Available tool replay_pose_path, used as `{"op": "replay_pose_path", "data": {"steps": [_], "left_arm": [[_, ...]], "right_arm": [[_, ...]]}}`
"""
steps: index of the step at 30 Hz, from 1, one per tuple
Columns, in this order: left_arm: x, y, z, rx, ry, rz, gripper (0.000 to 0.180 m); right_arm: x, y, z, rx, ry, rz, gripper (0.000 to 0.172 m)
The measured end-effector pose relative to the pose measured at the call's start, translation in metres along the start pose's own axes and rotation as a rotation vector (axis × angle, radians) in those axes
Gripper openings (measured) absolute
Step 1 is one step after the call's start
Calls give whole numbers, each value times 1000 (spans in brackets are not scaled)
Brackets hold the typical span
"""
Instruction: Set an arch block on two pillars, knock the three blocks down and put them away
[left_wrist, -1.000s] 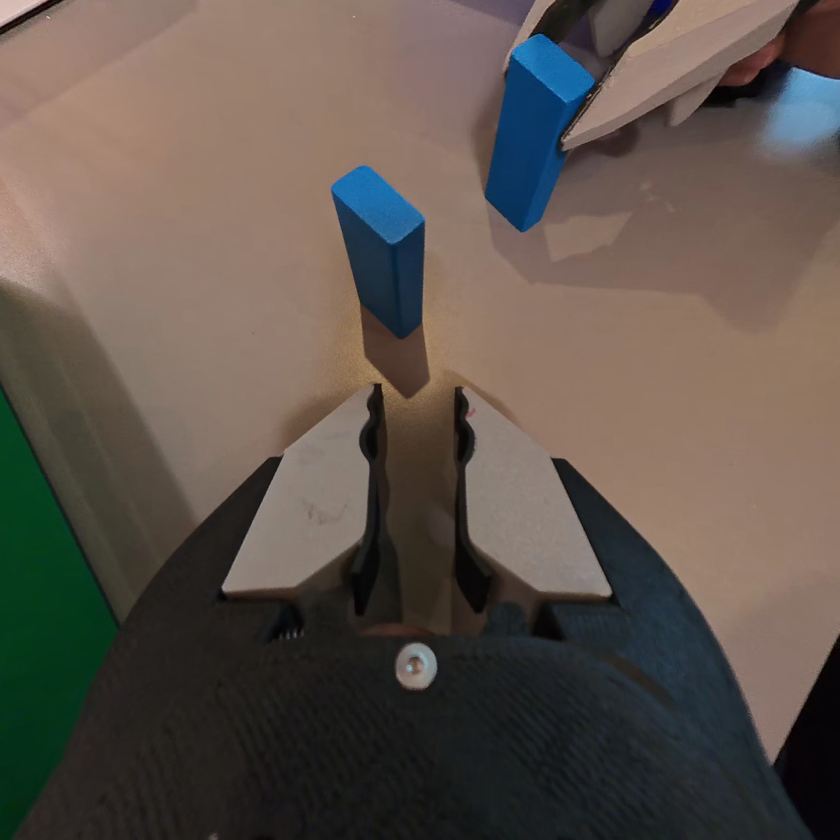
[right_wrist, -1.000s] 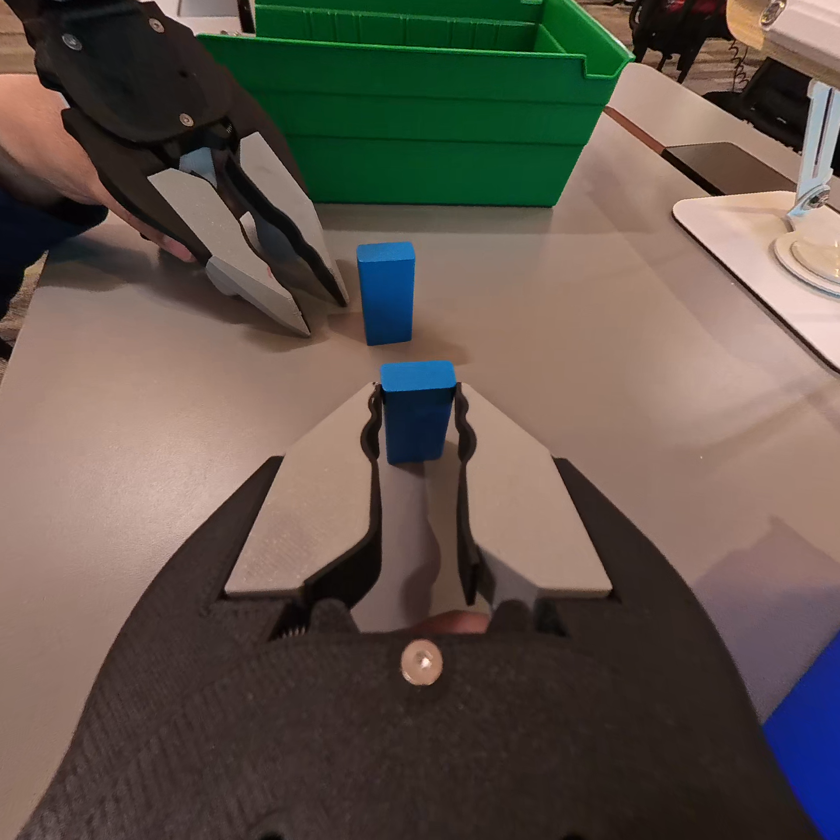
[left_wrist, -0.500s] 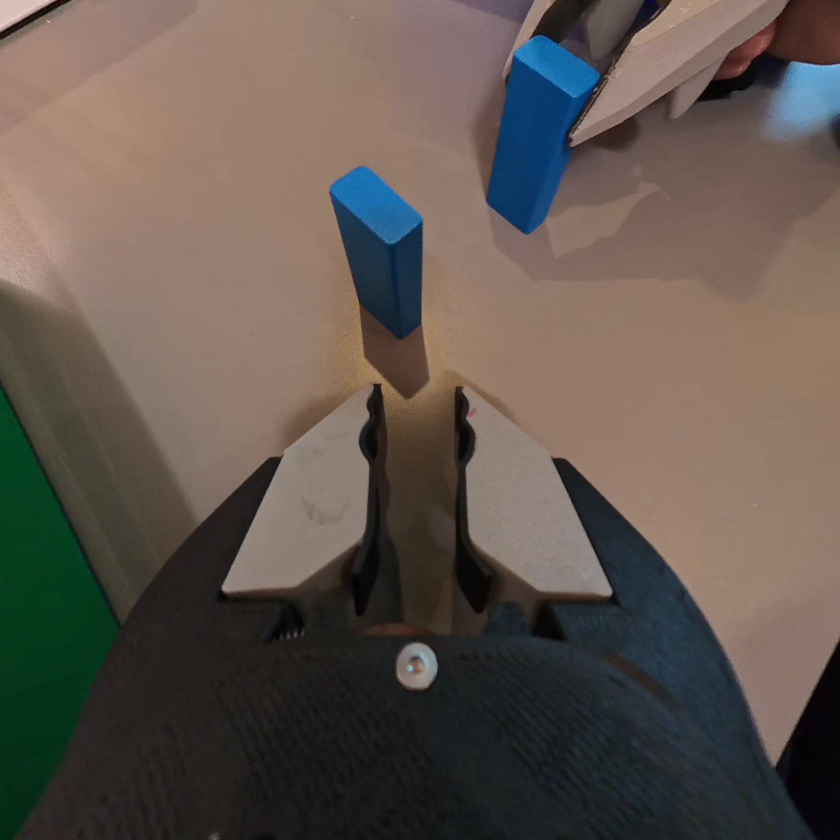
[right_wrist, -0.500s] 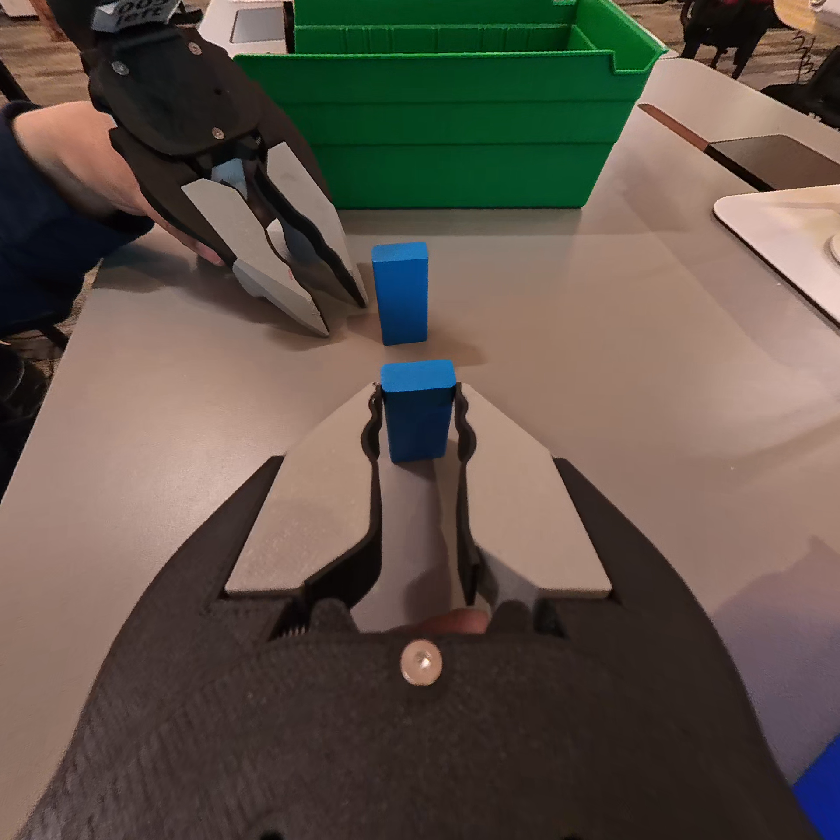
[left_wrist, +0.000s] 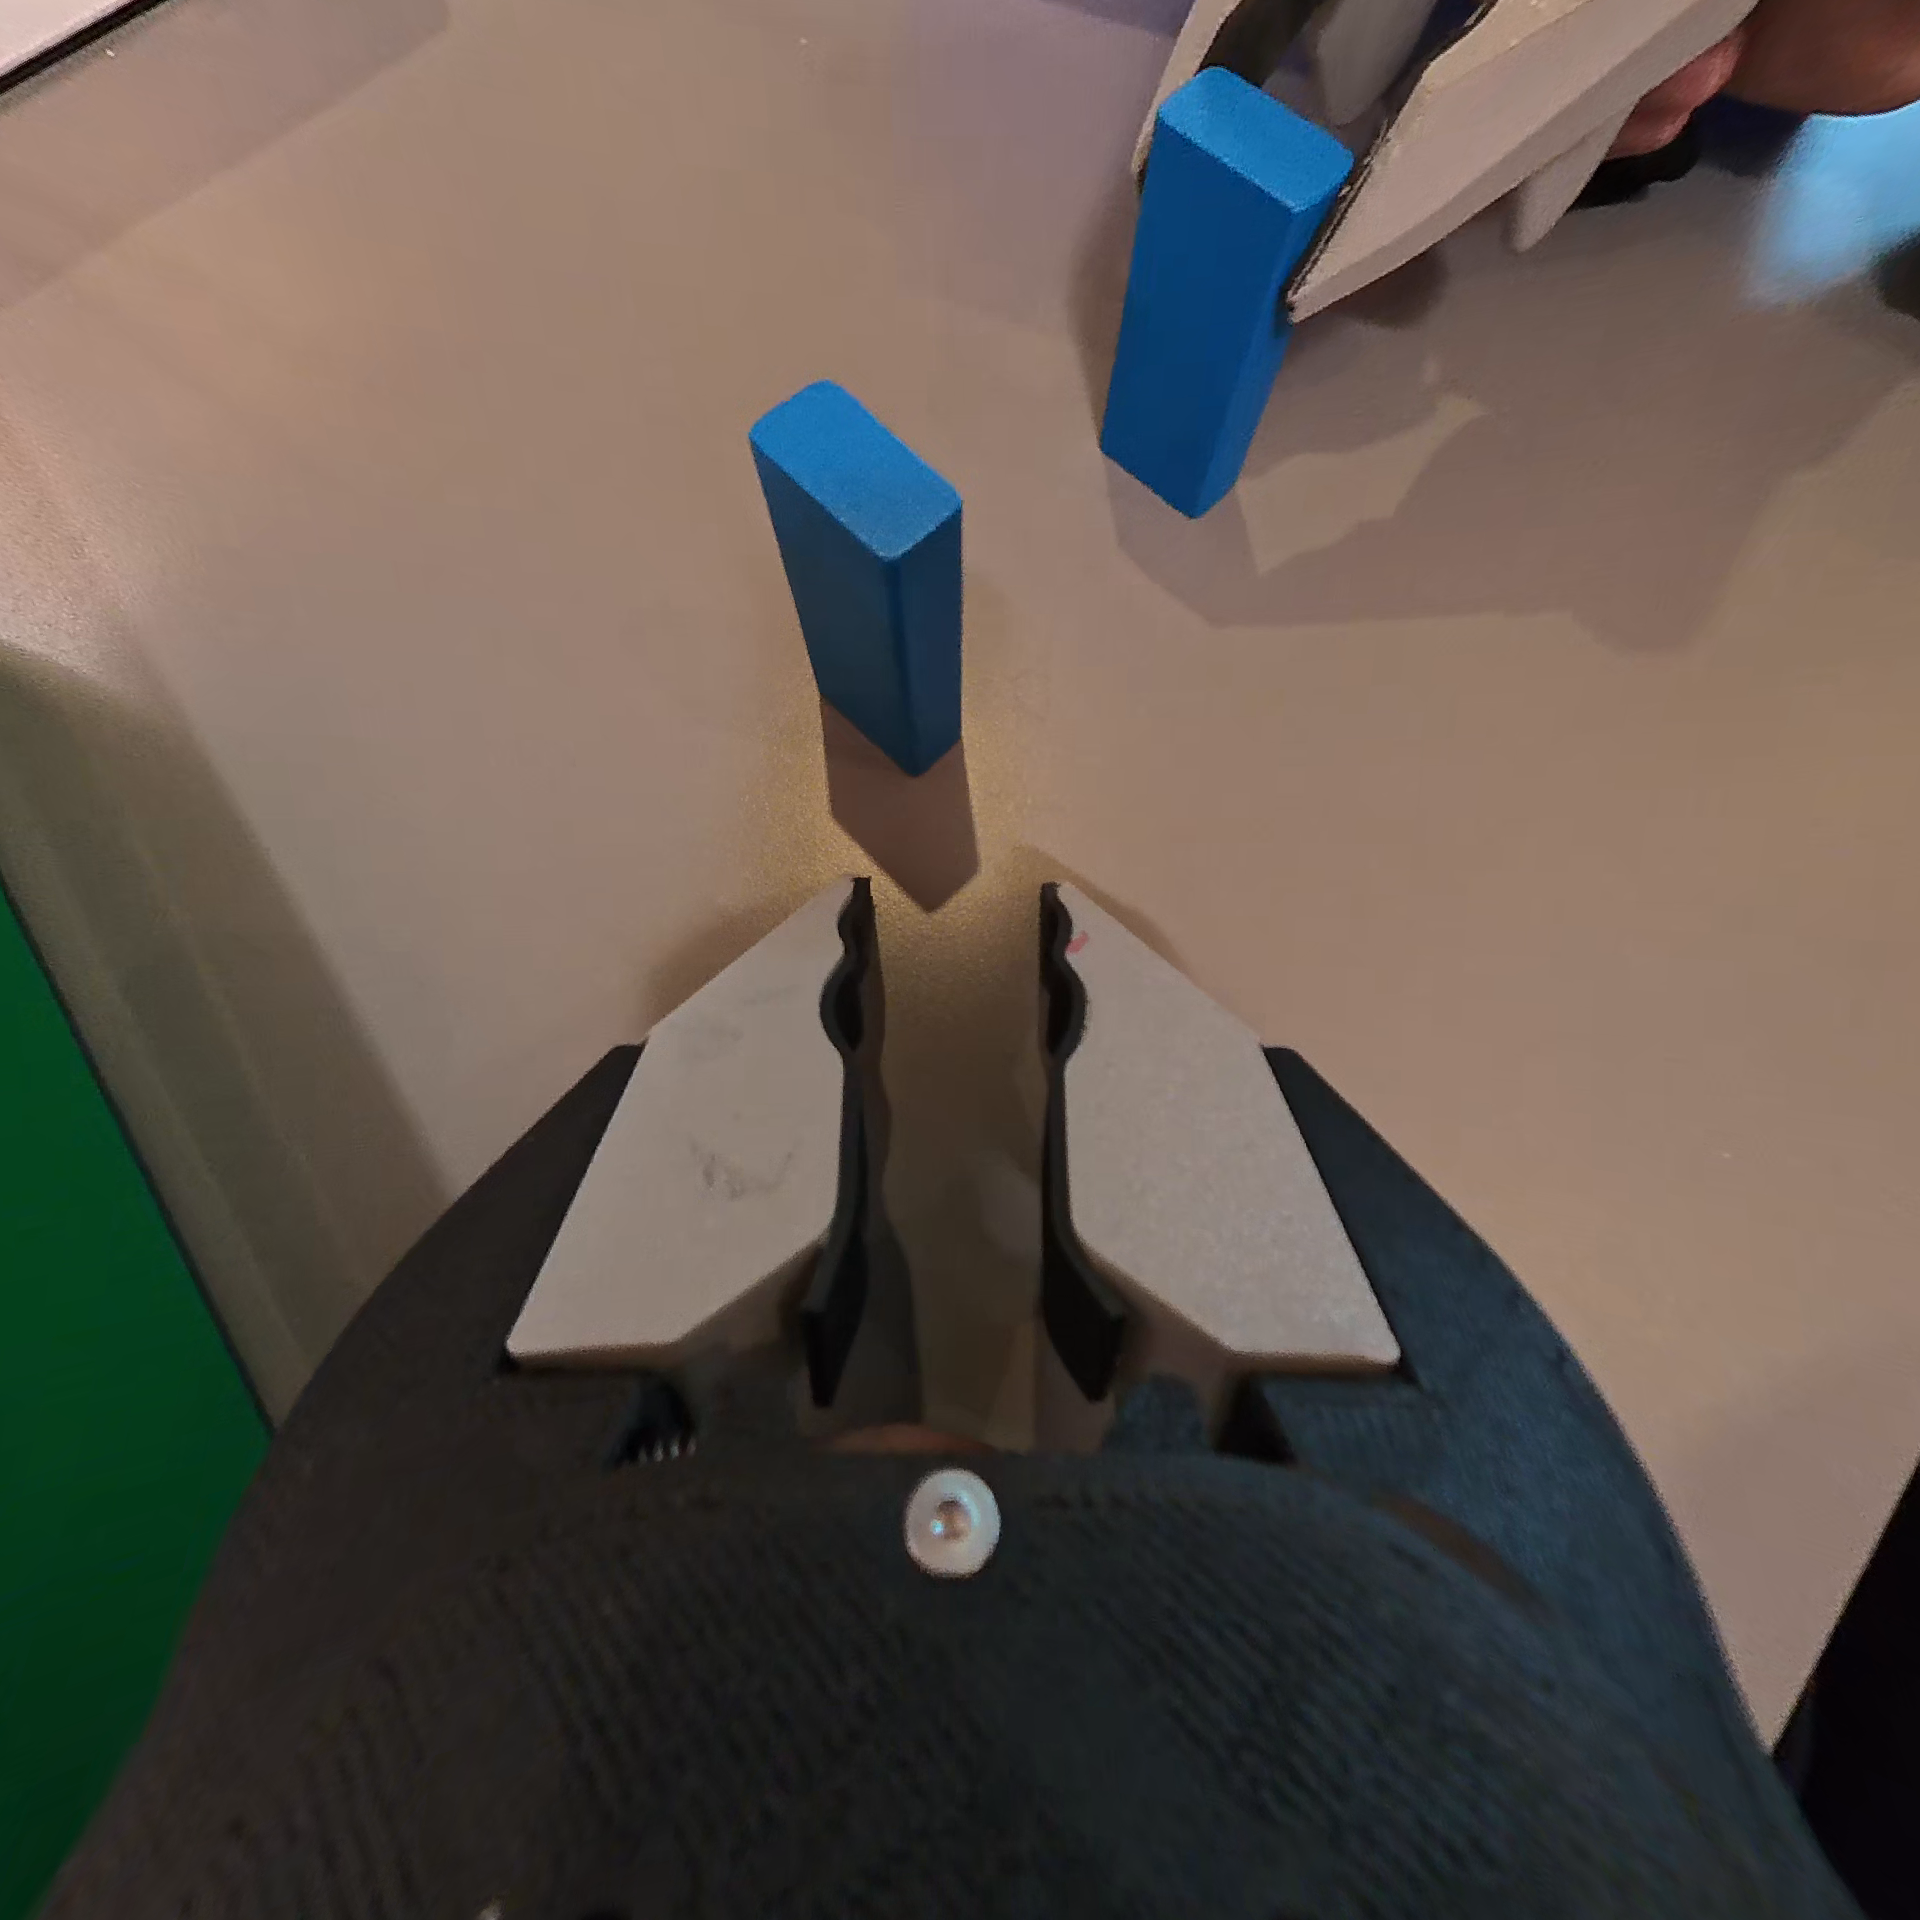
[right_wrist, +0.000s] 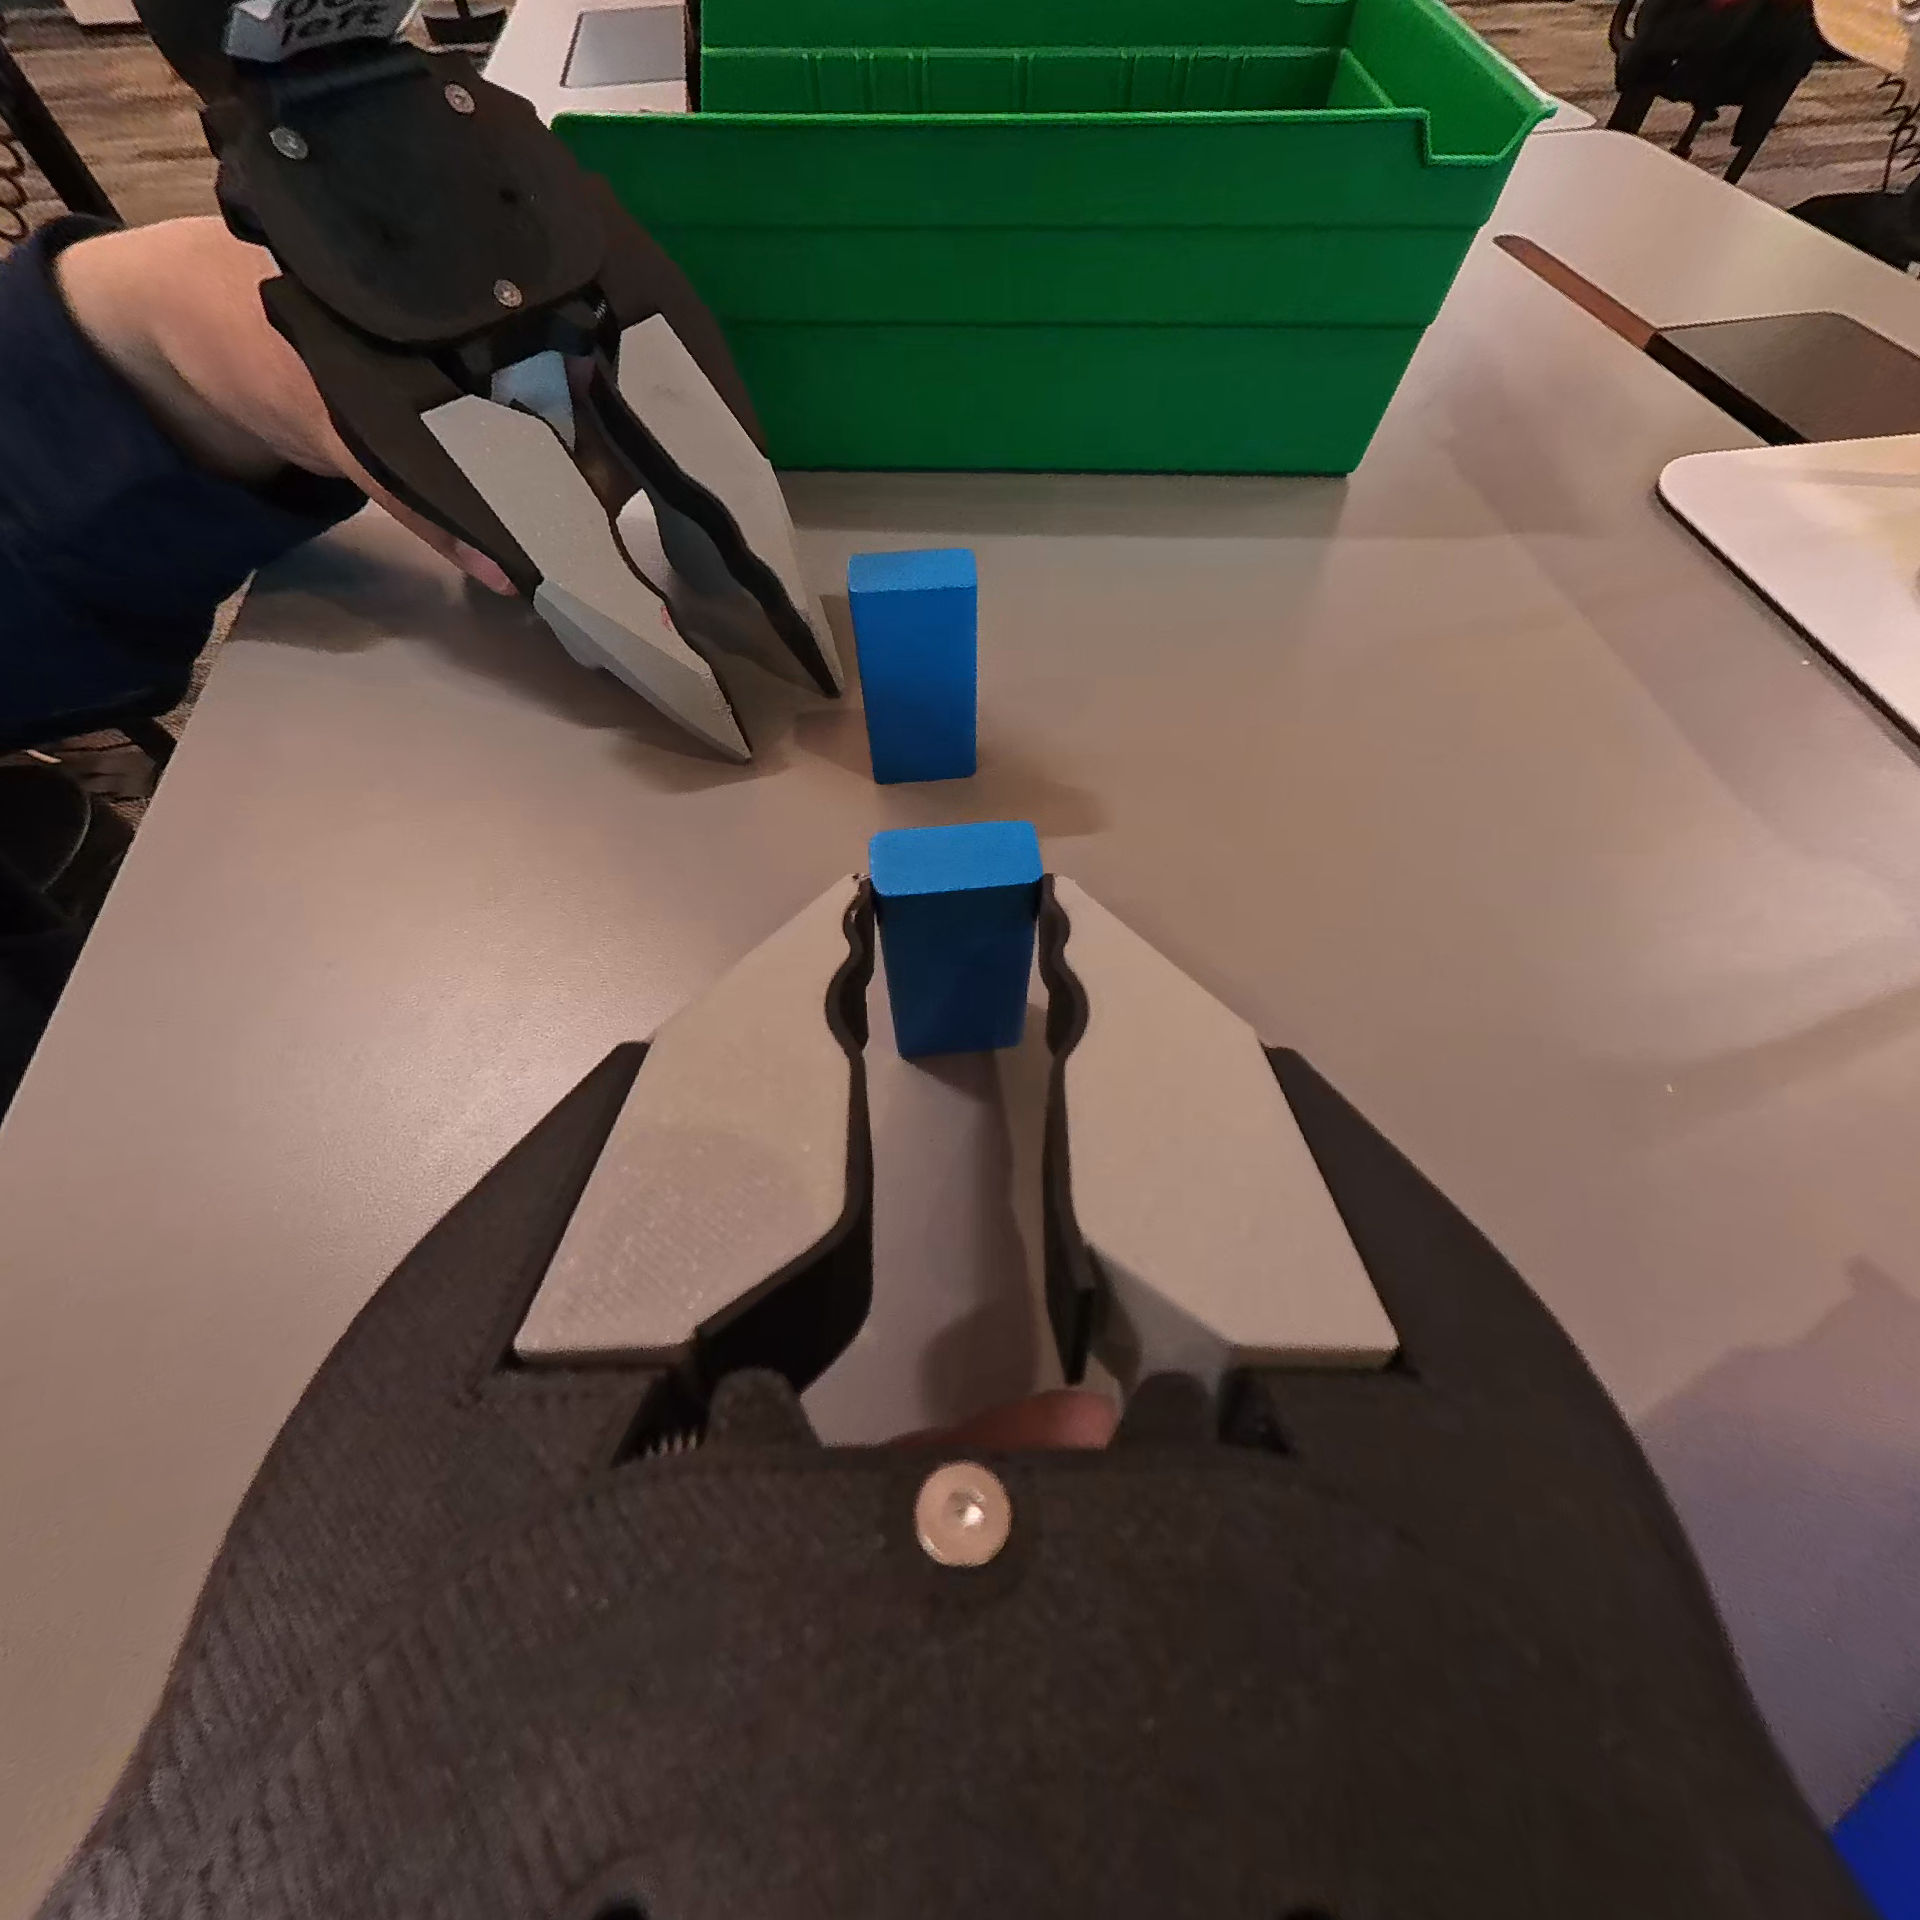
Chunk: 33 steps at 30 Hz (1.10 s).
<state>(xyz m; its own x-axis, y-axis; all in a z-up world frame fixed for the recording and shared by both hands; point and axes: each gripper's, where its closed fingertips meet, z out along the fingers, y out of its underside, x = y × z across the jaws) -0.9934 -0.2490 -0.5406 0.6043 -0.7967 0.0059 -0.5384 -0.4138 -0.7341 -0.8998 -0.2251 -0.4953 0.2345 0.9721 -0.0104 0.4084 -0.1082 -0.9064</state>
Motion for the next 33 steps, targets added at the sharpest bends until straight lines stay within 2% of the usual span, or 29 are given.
{"op": "replay_pose_path", "data": {"steps": [17,22,27,30,33], "left_arm": [[2,0,-1,-4,0,-4,32],[15,-8,-11,-9,56,-39,46],[20,-45,-69,155,63,-48,50],[-12,-60,-124,284,-57,-102,51],[-48,-58,-171,349,-115,-175,45]], "right_arm": [[0,-2,-2,11,8,0,34],[-4,-15,-10,63,29,-15,40],[-15,-29,-19,115,41,-37,43],[-20,-35,-23,130,59,-68,42],[-25,-42,-27,162,51,-70,42]]}}
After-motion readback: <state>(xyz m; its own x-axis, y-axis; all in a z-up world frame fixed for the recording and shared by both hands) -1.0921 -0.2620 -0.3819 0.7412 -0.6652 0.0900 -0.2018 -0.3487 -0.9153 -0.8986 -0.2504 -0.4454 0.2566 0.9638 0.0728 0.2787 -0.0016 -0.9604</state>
